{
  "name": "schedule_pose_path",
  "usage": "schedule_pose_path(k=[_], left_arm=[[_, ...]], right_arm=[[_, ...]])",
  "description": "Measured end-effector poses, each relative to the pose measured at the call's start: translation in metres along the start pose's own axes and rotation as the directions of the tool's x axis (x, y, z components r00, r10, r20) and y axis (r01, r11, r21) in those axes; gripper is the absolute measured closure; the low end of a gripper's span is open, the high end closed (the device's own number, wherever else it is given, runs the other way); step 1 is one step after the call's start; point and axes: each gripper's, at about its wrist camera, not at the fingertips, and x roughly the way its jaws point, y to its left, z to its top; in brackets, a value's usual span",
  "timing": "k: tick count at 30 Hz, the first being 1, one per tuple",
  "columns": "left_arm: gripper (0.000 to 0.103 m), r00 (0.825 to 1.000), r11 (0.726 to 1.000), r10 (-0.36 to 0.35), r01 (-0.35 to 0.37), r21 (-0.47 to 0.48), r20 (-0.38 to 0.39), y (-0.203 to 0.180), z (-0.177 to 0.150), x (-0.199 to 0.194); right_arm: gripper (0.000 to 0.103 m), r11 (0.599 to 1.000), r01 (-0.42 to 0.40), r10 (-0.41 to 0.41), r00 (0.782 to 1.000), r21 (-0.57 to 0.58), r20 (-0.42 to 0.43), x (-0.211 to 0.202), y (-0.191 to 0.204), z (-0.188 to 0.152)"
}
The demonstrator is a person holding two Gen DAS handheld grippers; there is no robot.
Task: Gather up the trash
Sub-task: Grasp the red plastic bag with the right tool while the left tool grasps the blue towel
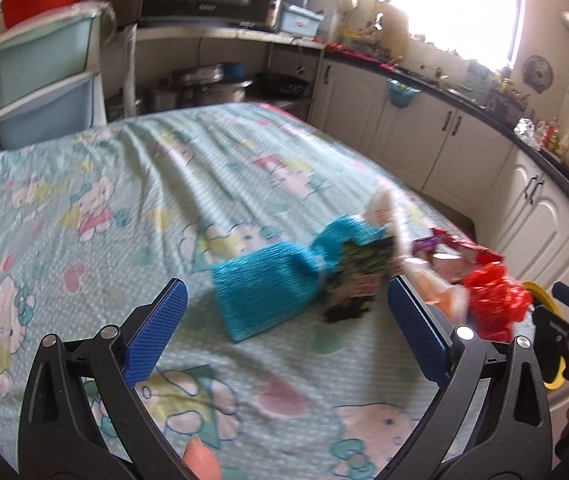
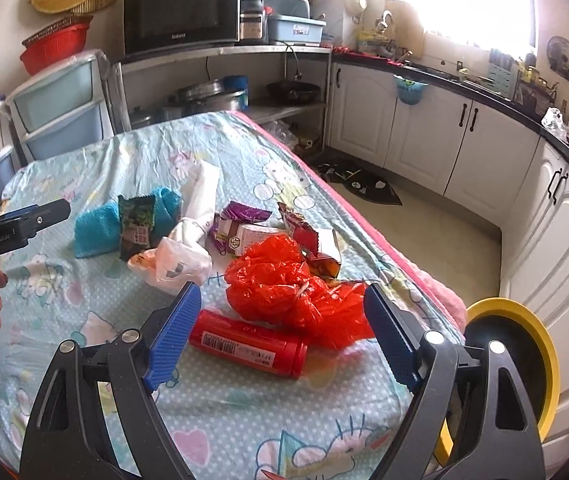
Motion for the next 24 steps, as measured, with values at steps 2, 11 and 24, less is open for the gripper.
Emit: schedule_pose_path(k=[2, 11, 24], left_arm=[[0.011, 1.0, 1.0, -0.002, 0.002, -0.018, -0.009, 0.008, -0.001, 0.008], [0.011, 0.999, 0.998, -0.02, 0.017, -0.058, -0.041, 0.035, 0.008, 0.051], [0.023, 0.983, 0.987, -0.134, 0.121, -0.109, -0.122, 0.039, 0.011, 0.088]], right_arm=[[0.022, 1.0, 0.0, 0.0, 1.0, -0.009, -0.013, 0.009, 0.0, 0.0], [0.022, 1.0, -0.008, 0.006, 0.998, -0.026, -0.059, 0.036, -0.001, 0.001], [0.027, 1.0, -0.011, 0.009, 0.99, -0.013, -0.141, 0.066, 0.0, -0.002]])
